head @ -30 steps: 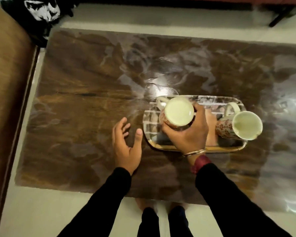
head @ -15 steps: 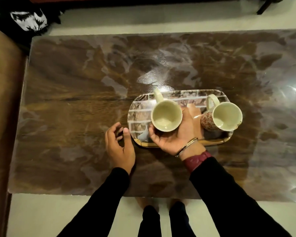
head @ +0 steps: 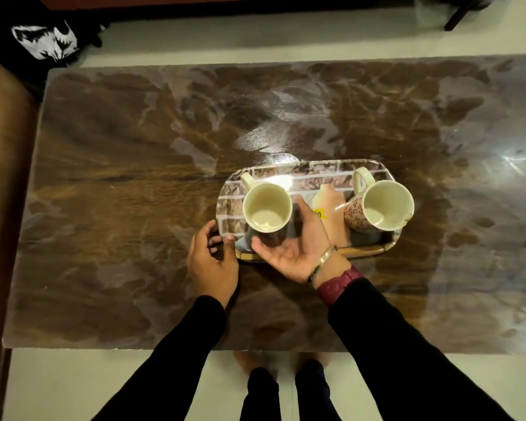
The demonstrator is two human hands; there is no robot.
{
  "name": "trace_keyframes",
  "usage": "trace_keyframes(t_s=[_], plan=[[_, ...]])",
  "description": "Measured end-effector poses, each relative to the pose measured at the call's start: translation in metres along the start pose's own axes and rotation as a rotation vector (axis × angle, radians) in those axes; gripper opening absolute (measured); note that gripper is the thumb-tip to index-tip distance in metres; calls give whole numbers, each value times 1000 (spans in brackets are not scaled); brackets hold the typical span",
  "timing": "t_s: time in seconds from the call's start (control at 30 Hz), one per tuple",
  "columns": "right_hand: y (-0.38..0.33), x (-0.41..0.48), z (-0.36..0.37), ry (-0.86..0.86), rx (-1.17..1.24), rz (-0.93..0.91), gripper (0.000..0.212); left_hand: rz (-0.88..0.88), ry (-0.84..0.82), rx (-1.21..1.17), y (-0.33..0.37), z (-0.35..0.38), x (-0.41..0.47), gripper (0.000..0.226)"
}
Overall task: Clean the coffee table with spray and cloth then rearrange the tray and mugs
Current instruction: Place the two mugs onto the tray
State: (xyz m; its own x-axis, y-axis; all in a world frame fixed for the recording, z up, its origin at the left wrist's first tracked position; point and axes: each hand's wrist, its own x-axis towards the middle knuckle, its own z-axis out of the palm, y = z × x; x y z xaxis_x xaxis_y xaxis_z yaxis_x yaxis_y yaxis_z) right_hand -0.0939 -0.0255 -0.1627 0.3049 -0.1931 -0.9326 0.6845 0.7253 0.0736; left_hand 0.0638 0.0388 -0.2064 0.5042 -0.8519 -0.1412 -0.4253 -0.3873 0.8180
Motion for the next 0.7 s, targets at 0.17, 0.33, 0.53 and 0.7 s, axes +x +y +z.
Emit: trace_keyframes(t_s=[0.17,0.33,0.53,0.7], plan=[[-5,-17,-84,555,-434,-414,34,-84,-2,56,7,5,14,34],[-42,-19,-162,918,-553,-924,42,-80,50,199,9,9,29,29],[-91,-22,-125,856,-1050,-1046,37,-190,41,210,10,11,36,17],[-111,-3,-55,799,-1269,-1074,33,-345,101,86,-3,-16,47,20]])
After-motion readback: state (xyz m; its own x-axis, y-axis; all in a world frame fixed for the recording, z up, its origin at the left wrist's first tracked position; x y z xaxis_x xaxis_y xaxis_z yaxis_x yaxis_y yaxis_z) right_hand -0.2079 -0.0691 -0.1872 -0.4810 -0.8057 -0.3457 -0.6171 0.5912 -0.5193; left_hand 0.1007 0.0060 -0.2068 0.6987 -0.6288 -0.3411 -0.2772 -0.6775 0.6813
